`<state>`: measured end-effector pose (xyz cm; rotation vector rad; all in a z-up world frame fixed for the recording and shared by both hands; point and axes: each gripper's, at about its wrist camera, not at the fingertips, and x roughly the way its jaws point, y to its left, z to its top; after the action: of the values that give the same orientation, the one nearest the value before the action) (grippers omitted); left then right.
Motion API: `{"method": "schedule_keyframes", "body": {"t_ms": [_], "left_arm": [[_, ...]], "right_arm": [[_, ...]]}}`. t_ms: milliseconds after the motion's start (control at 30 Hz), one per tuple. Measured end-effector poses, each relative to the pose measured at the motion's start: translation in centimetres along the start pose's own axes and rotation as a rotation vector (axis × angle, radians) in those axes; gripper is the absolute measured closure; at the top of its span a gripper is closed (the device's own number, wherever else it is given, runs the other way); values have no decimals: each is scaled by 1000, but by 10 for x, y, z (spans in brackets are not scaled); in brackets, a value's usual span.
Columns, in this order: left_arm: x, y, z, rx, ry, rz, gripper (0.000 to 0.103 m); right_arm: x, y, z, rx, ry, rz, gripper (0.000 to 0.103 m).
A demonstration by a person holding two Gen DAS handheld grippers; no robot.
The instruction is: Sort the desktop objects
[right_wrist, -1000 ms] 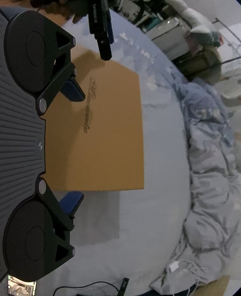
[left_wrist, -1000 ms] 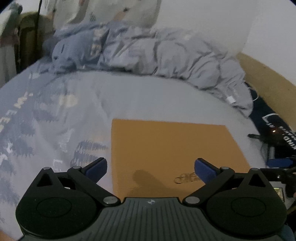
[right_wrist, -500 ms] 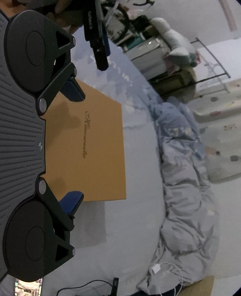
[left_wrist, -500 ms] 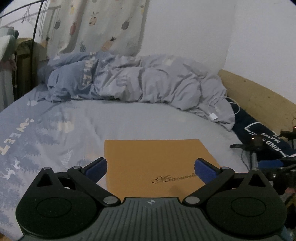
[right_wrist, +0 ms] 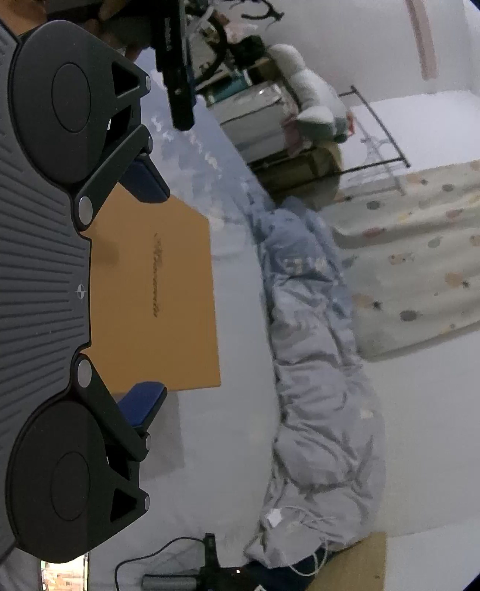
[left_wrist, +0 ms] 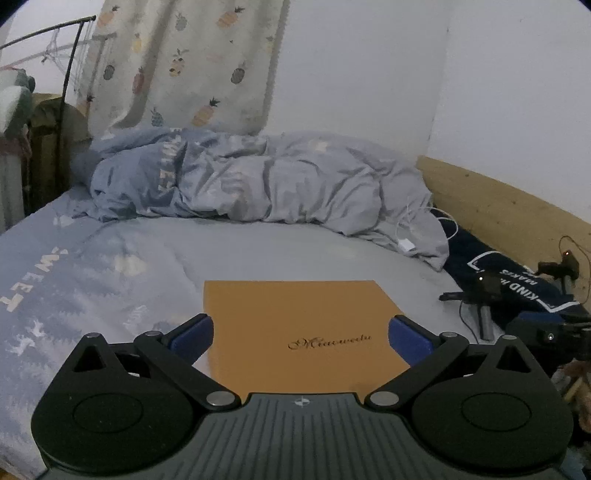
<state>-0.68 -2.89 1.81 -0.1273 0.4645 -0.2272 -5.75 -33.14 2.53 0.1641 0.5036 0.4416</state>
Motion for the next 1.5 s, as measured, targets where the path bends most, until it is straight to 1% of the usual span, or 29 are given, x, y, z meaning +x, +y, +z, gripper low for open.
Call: {"method": "schedule_keyframes", "body": {"t_ms": [167, 267, 367, 433, 533, 700, 833, 933, 1067, 1200, 1333, 1433, 1500], "left_arm": [[-3, -3, -9, 15, 0, -1, 0], [-9, -4, -18, 11, -38, -3, 0], [-10, -10, -31, 82, -54, 11, 0], [-5, -13, -34, 109, -34, 35, 0], [-1, -15, -37, 99, -39, 45, 0], [0, -15, -39, 66, -19, 30, 0], [-2, -16, -42, 61, -18, 18, 0], [-3, -14, -44, 30, -12, 9, 0], [-2, -13, -47, 14, -3, 32, 0], [-2, -16, -49, 50, -10, 57, 0], [-1, -15, -48, 40, -3, 57, 0], [-1, -14, -49, 37, -4, 81, 0], [0, -13, -50, 34, -2, 80, 0]], "right_arm": [[-9, 6, -11, -40, -12, -23, 0], [-11, 8, -21, -66, -28, -45, 0], [-9, 7, -31, -68, -39, -50, 0], [-7, 7, -37, -58, -41, -57, 0], [-2, 8, -43, -56, -36, -68, 0], [2, 10, -50, -68, -22, -69, 0], [4, 11, -54, -60, -12, -78, 0], [5, 12, -55, -63, -7, -78, 0], [4, 15, -58, -66, -2, -74, 0], [5, 17, -60, -62, 12, -69, 0], [6, 21, -61, -72, 14, -73, 0], [5, 22, -60, -66, 10, -78, 0], [5, 22, -60, -62, 9, -79, 0]]}}
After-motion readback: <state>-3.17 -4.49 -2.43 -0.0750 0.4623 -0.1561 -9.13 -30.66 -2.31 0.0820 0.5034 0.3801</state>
